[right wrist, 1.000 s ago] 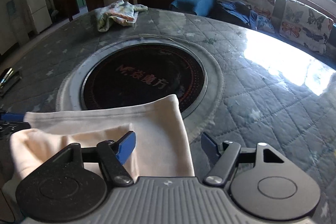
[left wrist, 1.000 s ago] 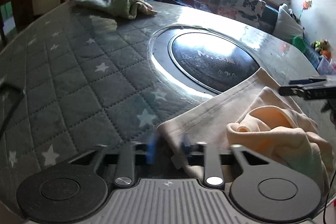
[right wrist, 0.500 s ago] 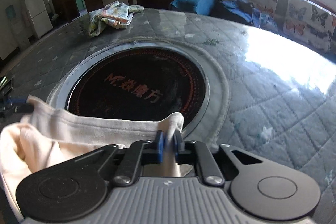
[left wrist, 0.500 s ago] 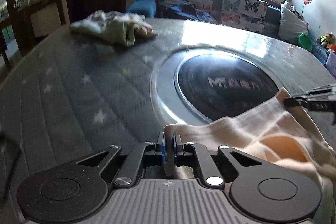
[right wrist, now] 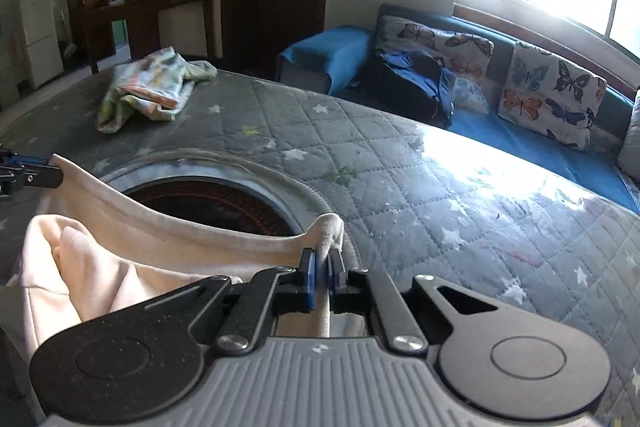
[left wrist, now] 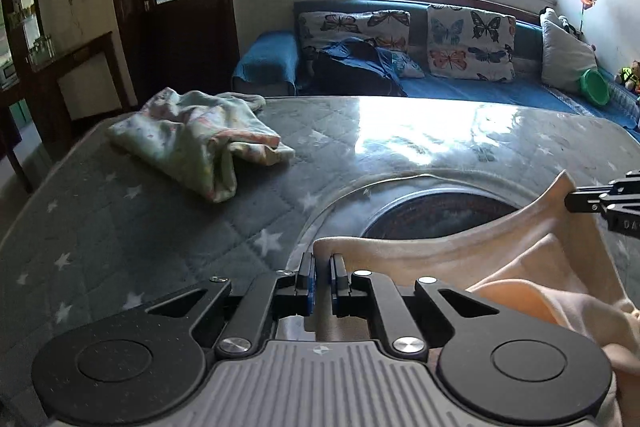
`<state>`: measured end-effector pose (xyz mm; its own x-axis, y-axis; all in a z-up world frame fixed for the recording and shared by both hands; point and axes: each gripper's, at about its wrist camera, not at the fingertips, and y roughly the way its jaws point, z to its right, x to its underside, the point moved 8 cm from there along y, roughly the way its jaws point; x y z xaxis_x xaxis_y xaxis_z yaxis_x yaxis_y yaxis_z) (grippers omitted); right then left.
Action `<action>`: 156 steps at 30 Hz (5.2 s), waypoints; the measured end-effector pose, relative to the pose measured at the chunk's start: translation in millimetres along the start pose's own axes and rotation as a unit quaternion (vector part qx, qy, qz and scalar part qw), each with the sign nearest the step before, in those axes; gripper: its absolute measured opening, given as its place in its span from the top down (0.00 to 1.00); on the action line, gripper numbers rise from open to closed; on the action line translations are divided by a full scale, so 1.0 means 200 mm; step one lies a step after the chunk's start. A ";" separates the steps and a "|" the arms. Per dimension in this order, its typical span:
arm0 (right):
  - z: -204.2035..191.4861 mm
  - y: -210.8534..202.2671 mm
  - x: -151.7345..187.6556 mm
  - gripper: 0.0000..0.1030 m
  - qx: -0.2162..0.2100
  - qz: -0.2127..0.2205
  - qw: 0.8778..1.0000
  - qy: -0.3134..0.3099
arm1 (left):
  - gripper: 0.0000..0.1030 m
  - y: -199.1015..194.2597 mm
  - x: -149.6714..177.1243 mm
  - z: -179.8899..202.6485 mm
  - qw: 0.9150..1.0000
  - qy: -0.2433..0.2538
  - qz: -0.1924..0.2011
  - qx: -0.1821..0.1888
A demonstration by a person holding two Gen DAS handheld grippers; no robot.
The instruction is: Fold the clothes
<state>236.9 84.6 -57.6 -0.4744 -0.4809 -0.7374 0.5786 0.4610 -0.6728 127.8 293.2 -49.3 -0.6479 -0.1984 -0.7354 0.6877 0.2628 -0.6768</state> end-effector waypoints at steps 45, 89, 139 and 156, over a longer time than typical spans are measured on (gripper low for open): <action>0.19 -0.88 0.48 0.95 0.059 0.043 0.995 0.071 | 0.92 -0.51 0.30 0.13 0.993 -0.032 0.023 0.108; 0.11 -0.72 0.63 0.41 -0.010 0.026 0.991 0.130 | 0.50 0.08 0.17 0.72 0.985 0.108 -0.094 0.095; -0.19 -0.87 0.60 0.26 -0.070 0.018 0.997 0.009 | 0.96 -0.68 0.47 -0.64 0.966 -0.216 0.047 -0.134; -0.73 -0.75 0.73 0.75 -0.171 -0.027 0.977 -0.123 | 0.96 -0.67 0.53 -0.73 0.964 -0.218 0.036 -0.146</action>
<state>-16.2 53.9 -72.6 -0.2998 -0.6568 -0.6919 0.2820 0.6319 -0.7220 -80.6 374.4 -31.7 -0.3581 -0.5316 -0.7676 0.5635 0.5324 -0.6317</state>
